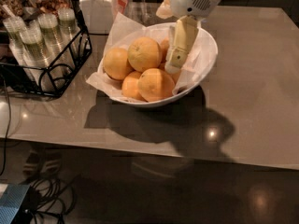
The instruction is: Pick orange from white bowl
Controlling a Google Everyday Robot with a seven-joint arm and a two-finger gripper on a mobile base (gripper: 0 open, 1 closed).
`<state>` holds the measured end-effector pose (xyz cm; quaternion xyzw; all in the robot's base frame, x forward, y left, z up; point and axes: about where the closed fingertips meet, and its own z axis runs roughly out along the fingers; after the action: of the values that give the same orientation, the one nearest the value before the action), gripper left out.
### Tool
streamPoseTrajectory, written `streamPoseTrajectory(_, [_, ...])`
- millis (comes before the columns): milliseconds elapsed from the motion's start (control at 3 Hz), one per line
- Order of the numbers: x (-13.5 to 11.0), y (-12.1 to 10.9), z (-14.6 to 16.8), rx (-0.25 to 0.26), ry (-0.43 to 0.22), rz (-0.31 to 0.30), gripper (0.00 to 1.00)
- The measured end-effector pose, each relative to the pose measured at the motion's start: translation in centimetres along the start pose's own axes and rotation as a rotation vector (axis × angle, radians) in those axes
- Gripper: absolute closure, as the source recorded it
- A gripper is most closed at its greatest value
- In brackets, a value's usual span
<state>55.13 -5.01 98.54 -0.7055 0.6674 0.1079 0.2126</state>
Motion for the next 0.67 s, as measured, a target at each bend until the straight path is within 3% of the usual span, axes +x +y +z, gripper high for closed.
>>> streamPoseTrajectory(667, [-2.5, -3.2, 3.6, -0.084, -0.067, -0.023, 0.00])
